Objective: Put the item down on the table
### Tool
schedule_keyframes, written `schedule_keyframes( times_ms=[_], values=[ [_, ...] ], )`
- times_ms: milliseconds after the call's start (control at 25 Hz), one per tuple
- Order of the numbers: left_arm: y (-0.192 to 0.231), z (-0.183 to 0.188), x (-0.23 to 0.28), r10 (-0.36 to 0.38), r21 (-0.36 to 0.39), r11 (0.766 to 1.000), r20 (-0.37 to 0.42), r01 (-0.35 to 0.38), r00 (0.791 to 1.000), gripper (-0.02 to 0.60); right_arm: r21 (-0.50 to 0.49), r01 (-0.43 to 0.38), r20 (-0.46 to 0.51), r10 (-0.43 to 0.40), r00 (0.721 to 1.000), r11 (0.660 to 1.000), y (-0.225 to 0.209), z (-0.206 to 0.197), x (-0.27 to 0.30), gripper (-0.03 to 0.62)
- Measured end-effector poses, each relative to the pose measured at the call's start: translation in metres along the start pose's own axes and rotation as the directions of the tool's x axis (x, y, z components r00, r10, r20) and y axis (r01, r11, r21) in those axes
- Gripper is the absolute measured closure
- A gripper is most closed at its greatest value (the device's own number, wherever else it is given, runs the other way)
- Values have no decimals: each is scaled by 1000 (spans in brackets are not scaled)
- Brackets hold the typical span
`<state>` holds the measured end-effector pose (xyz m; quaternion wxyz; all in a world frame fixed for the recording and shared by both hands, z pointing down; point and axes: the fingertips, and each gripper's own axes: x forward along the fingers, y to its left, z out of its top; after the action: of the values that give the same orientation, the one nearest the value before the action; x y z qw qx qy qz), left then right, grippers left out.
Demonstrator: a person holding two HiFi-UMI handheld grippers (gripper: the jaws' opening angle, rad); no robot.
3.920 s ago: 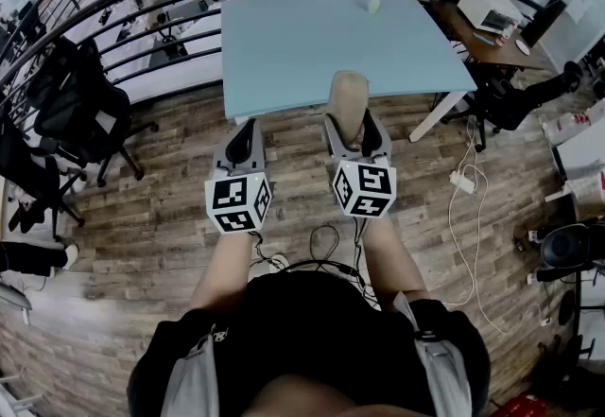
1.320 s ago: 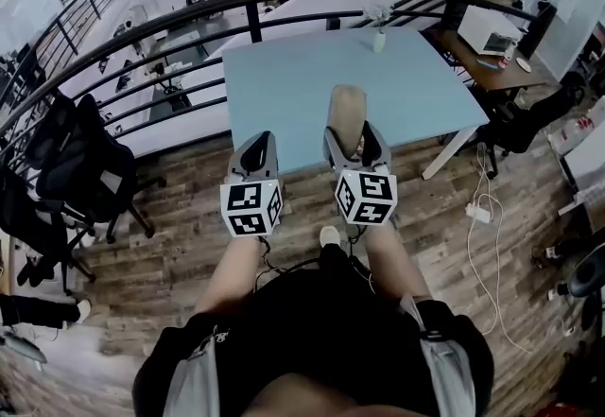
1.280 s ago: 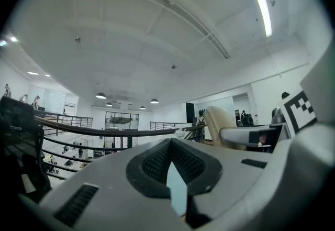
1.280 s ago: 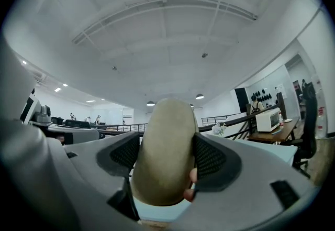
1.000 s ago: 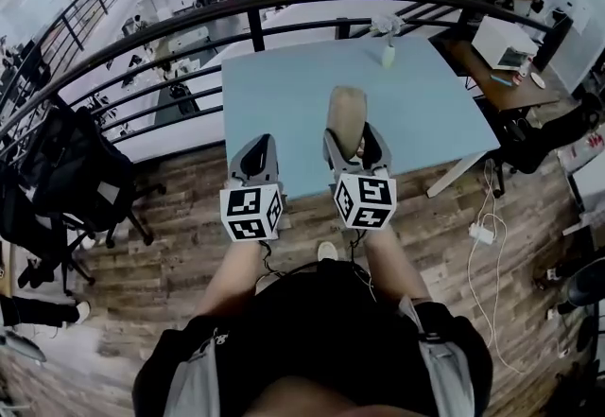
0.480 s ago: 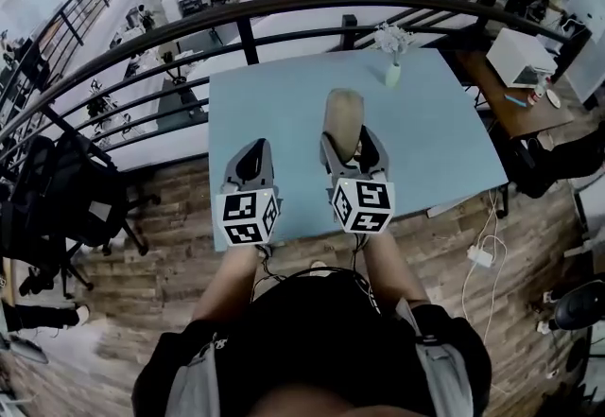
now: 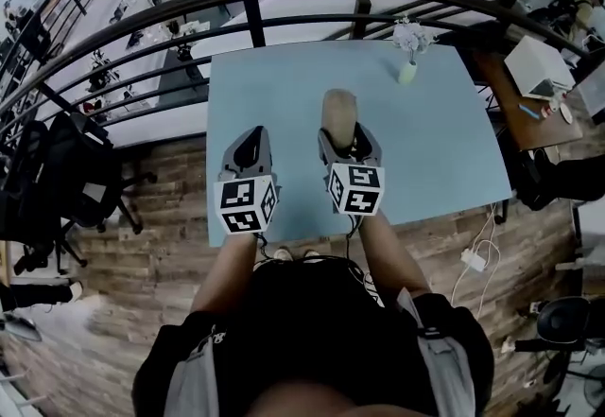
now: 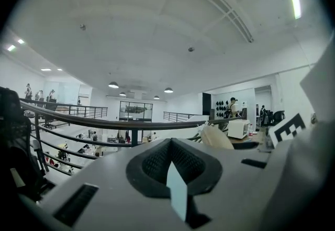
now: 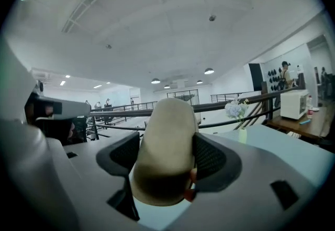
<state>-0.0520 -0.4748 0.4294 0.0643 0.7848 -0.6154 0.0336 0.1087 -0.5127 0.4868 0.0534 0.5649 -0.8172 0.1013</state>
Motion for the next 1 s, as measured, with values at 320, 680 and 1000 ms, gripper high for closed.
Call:
schedule_keyframes(
  times_ms=[320, 680, 1000],
  values=[
    [30, -7, 6, 17, -4, 1000, -24, -17, 1000, 572, 54, -1, -190, 11, 982, 999, 11, -69, 61, 261],
    [59, -22, -2, 80, -16, 997, -55, -81, 995, 573, 79, 24, -485, 17, 875, 997, 16, -175, 101, 261],
    [63, -21, -8, 95, -3, 995, -60, -95, 994, 572, 56, 62, -669, -8, 744, 997, 7, -249, 111, 260]
  ],
)
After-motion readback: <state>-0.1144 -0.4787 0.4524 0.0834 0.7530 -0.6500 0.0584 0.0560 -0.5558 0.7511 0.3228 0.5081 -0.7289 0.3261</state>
